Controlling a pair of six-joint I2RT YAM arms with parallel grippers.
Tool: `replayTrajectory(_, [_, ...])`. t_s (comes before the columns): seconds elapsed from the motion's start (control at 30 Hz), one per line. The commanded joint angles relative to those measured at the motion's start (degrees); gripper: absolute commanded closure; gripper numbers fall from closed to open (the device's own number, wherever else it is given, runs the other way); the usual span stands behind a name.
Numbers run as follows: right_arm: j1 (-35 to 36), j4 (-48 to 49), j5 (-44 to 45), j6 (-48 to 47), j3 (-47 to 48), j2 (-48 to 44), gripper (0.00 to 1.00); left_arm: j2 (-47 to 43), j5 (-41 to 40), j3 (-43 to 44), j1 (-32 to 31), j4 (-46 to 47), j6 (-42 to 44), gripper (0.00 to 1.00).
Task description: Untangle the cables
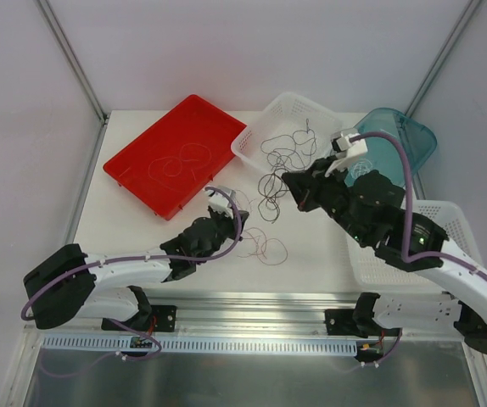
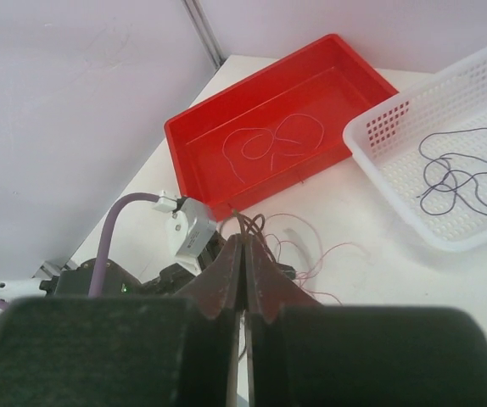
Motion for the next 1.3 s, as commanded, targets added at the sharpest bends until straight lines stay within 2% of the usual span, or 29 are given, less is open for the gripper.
replayTrajectory(0.0, [0.0,-3.1,3.2,-2.9,1.6,-4.3,0.99,0.3,-4.3,-0.4,2.1,-4.0,-3.6,1.00])
replayTrajectory(0.17, [-0.3,-7.0,7.3,-4.7,1.4,-9.5,0.99,1.4,-0.4,0.5,8.9,-13.4,-12.1,1.00])
replayTrajectory(0.33, [-0.5,-14.4,18.9,-5.9,0.7,-14.9,0.99,1.5,6.4,1.9,14.4,-20.1,-15.6,1.00])
replayTrajectory(0.5, [-1.1,-22.3,31.8,-4.8,-2.2,-20.0,0.99,1.4,11.4,5.0,14.4,-27.1,-15.6,1.00])
replayTrajectory(0.67, [-1.6,-28.5,37.1,-1.3,-6.1,-23.5,0.99,0.7,17.3,6.4,14.4,-30.2,-15.6,1.00])
replayTrajectory(0.87, [-2.5,-29.4,32.5,0.8,-7.9,-19.8,0.99,-0.5,22.0,6.9,14.4,-31.6,-16.1,0.99])
replayTrajectory(0.97, [-6.4,-28.1,27.7,-0.2,-8.5,-16.4,0.99,-1.1,22.7,7.0,14.4,-32.3,-16.2,0.99])
replayTrajectory(1.1, [-20.2,-24.7,13.5,0.3,-11.1,-14.4,0.99,-1.5,23.1,6.9,14.4,-32.9,-16.4,1.00])
replayTrajectory(1.27, [-30.6,-26.7,11.5,1.3,-13.2,-16.5,0.99,-2.3,24.4,6.8,14.4,-33.6,-16.6,1.00])
